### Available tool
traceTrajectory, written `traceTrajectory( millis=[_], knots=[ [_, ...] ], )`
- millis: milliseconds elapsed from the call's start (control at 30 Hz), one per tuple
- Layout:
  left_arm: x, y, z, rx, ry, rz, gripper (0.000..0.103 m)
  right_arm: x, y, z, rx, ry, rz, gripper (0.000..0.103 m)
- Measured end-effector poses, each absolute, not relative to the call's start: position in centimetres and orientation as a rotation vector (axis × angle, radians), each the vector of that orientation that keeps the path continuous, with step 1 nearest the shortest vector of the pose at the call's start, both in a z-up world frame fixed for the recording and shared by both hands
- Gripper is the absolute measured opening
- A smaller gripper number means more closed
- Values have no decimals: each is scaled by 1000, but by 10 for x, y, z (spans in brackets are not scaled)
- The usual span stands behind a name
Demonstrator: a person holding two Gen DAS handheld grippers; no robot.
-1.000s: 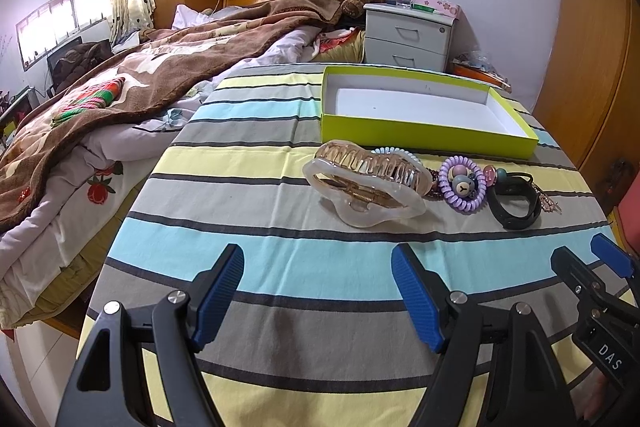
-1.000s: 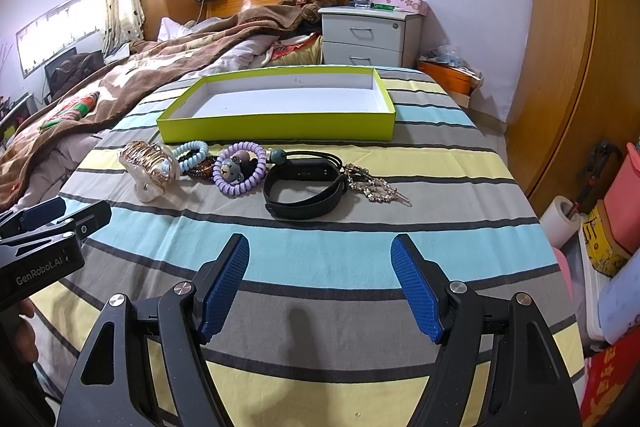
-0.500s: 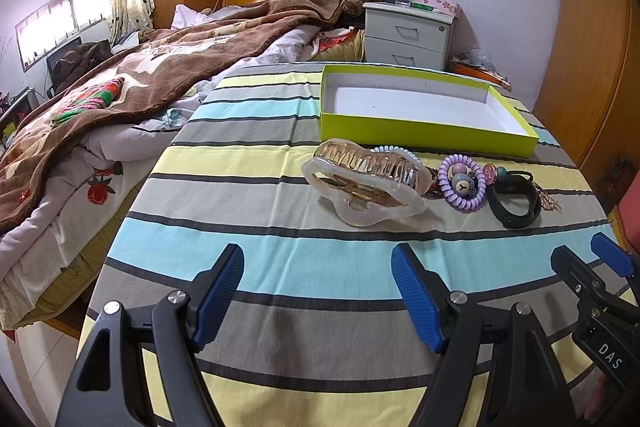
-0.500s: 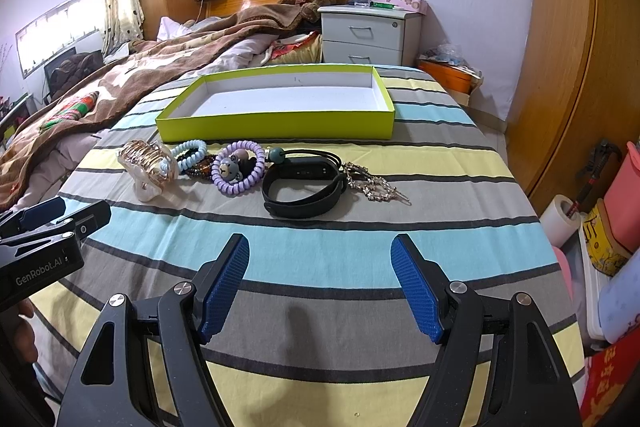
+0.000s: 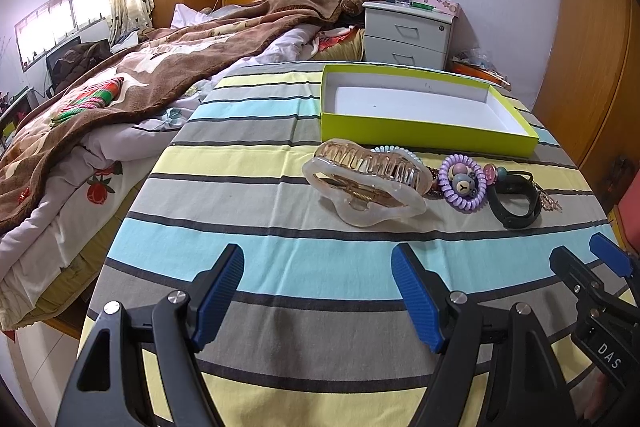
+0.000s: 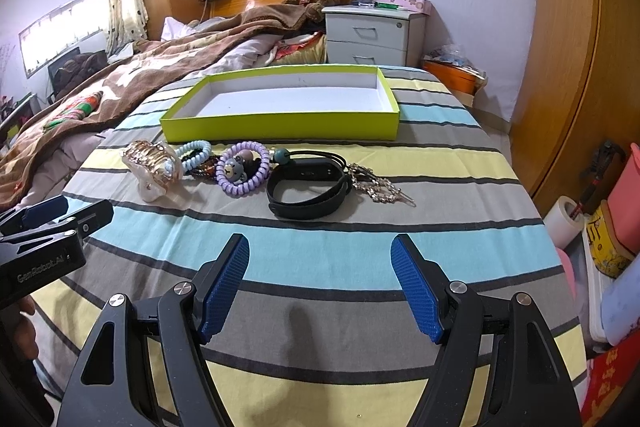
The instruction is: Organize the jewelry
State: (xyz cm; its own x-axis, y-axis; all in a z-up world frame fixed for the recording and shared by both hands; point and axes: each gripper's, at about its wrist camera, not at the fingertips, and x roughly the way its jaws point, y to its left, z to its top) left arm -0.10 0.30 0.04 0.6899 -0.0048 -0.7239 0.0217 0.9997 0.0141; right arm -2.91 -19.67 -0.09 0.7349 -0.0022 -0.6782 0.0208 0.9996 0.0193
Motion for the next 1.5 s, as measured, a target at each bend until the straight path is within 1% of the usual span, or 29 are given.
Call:
traceTrajectory(
  millis=[367,567,900,1167,1200,1233,1267,1300,1333,1400,1500],
  knots=[
    [7,27,5,2,822,-14,78,-5,-182,14,1,706,239,74],
    [15,52,4,-55,839,-15,78,18,-141,21,-131,682,384,73],
    [26,68,-2,-110,889,-60,78,66,-86,-4,-204,788,544,73],
    [36,78,-5,-129,907,-81,78,83,-77,-16,-211,829,586,73],
    [37,79,-7,-135,917,-81,78,84,-76,-16,-212,828,593,72],
    [39,80,-8,-136,925,-82,78,83,-75,-15,-212,828,600,68],
    [40,82,-9,-140,933,-84,78,83,-75,-14,-213,827,601,65],
    [41,82,-10,-145,941,-87,78,84,-74,-13,-219,827,594,59],
    [42,83,-11,-152,949,-93,78,84,-74,-13,-229,831,583,52],
    [43,84,-11,-161,957,-93,78,85,-75,-14,-241,833,571,43],
    [45,85,-10,-180,959,-99,78,85,-78,-13,-237,832,575,42]
  ],
)
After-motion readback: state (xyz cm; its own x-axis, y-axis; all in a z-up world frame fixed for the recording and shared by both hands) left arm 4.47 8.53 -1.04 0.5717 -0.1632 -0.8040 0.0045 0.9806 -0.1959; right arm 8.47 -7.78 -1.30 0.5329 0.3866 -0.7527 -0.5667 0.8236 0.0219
